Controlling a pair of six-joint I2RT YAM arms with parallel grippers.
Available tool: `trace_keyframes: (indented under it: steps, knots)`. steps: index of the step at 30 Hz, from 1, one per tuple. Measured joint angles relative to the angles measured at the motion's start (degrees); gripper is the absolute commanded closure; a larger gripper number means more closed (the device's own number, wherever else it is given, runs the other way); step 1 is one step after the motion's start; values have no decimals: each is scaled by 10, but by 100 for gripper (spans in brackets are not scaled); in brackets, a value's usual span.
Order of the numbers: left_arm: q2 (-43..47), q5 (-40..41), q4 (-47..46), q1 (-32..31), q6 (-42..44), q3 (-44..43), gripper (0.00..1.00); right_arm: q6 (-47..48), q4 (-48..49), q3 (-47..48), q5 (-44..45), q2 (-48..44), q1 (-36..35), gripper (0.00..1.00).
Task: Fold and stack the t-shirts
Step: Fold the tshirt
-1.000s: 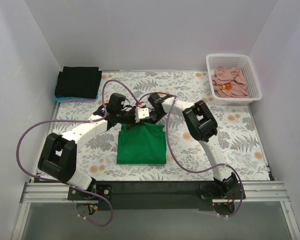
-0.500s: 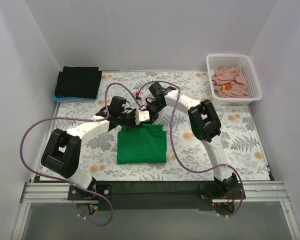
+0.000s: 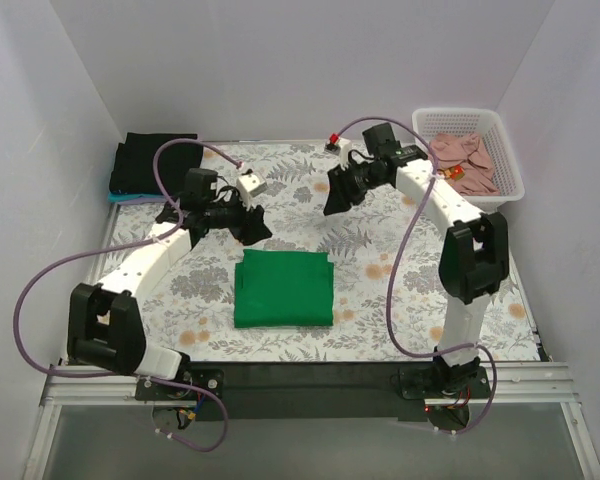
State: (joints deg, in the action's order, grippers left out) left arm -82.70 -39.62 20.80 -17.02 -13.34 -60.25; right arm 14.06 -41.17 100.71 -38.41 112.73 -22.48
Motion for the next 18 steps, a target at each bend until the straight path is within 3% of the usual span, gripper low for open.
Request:
trace_keyframes:
  steps: [2,5,8,11,18]
  knots:
    - [26,-44,-6,8,-81,18,47,-25,20,-81,-68,-53,-6,50]
    - [61,-116,-75,9,-234,112,43,-106,117,-250,-148,-110,-44,41]
    - [47,-165,-161,7,-381,226,40,-164,157,-320,-184,-97,-92,39]
    - [-3,-169,-187,11,-458,270,38,-199,197,-321,-199,-34,-119,37]
    - [-157,-178,-207,53,-489,214,38,-217,177,-247,-201,90,-92,37]
